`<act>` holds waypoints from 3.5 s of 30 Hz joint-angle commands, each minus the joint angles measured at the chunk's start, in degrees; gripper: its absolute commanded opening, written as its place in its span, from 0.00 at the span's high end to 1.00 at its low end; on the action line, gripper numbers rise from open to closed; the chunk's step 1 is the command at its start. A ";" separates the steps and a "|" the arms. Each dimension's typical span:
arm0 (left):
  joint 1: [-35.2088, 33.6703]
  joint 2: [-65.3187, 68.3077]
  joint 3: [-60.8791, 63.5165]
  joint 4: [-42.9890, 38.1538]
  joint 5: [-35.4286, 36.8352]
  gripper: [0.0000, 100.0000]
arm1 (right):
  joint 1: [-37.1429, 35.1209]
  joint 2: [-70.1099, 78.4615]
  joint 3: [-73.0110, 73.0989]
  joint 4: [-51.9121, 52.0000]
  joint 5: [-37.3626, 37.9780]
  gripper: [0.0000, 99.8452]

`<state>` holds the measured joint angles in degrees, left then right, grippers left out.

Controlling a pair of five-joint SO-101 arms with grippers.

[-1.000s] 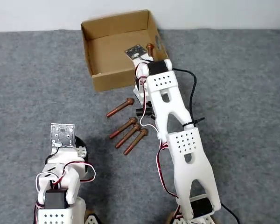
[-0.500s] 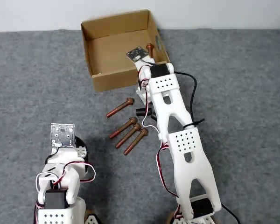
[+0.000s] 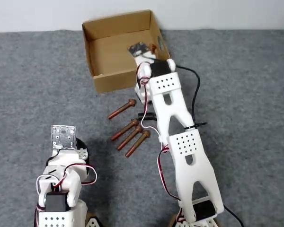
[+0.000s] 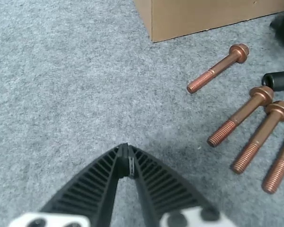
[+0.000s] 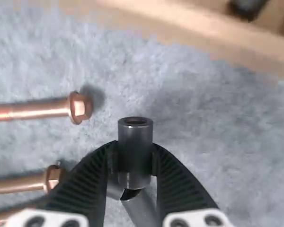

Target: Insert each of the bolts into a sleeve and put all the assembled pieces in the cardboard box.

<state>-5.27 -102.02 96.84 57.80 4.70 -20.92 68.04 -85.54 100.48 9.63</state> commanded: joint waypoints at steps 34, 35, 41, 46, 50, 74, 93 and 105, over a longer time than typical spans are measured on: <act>0.18 0.18 -8.57 3.96 -4.92 0.99 | 7.52 -103.08 99.87 -7.69 -29.27 0.99; 0.18 0.18 -9.01 5.01 -5.45 0.99 | 7.69 -106.24 103.47 -8.75 -29.27 0.99; 0.18 0.18 -11.56 8.53 -7.91 0.99 | 7.78 -124.35 122.73 -13.93 -29.19 0.99; 0.18 0.18 -11.91 8.62 -9.93 0.99 | 7.87 -136.40 133.63 -14.37 -29.19 0.99; 1.67 0.18 -15.60 12.04 -9.93 0.99 | 9.54 -142.81 138.02 -14.02 -28.92 0.99; 6.68 56.35 -56.75 16.18 -10.11 0.99 | 15.87 -152.57 146.37 -14.99 -28.40 0.99; 17.67 113.76 -94.81 26.55 -30.33 0.88 | 15.87 -155.56 147.96 -15.78 -27.16 0.99; 21.63 128.26 -107.03 29.10 -31.03 0.87 | 15.87 -155.65 147.96 -15.78 -27.25 0.99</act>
<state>14.07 25.71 -6.99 85.58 -25.71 -5.71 -87.65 62.86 85.71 -18.33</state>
